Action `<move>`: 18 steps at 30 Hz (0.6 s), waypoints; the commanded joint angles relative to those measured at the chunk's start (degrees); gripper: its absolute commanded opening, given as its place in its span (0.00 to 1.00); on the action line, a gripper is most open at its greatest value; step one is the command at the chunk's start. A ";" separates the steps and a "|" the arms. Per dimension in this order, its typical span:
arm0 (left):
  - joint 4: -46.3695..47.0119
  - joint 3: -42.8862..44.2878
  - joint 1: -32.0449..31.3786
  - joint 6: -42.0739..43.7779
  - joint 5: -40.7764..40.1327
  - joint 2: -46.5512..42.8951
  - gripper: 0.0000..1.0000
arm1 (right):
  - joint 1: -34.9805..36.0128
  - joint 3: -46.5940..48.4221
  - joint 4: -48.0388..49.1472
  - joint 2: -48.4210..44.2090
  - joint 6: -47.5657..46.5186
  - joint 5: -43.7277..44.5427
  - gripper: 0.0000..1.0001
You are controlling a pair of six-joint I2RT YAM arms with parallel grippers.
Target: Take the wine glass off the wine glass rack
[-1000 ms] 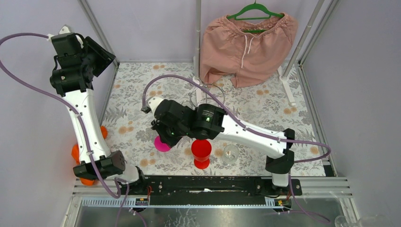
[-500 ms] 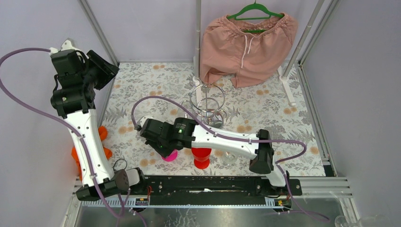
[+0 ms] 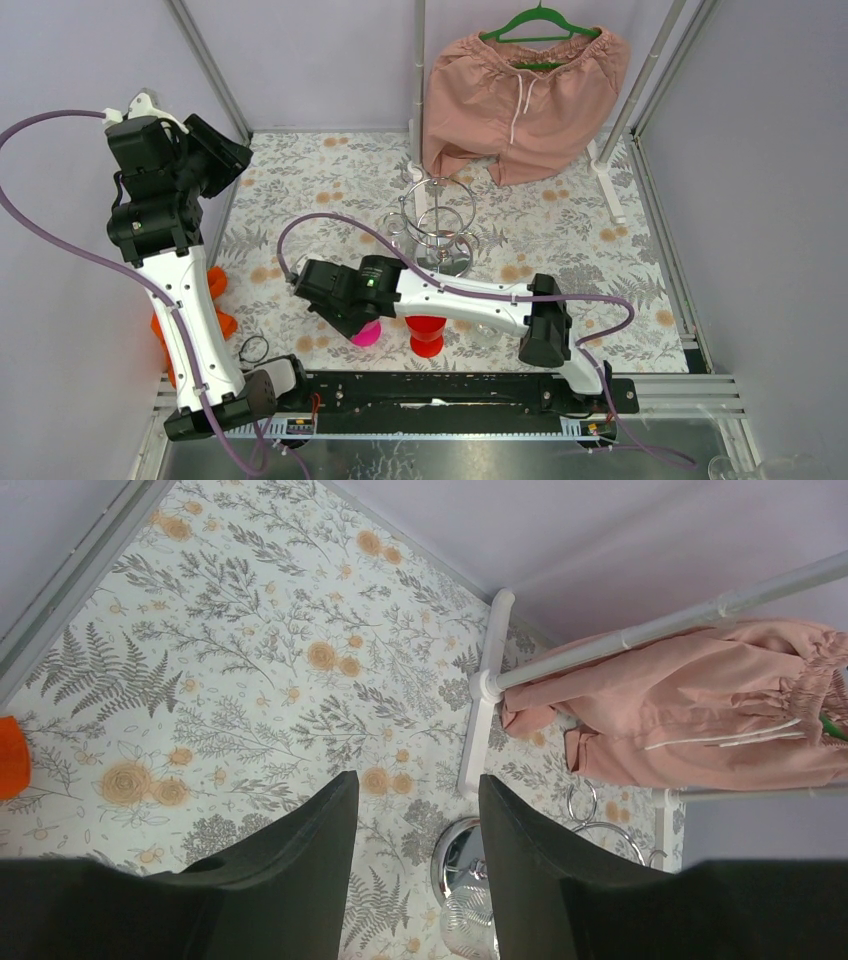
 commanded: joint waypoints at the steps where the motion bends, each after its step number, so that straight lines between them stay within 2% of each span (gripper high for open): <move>1: 0.65 2.09 0.45 2.00 -1.24 0.71 0.55 | 0.25 1.07 0.53 1.93 0.47 0.70 0.00; 18: 0.63 1.68 0.45 2.69 -1.62 0.04 0.55 | 0.25 4.00 0.00 5.48 0.23 -0.66 0.00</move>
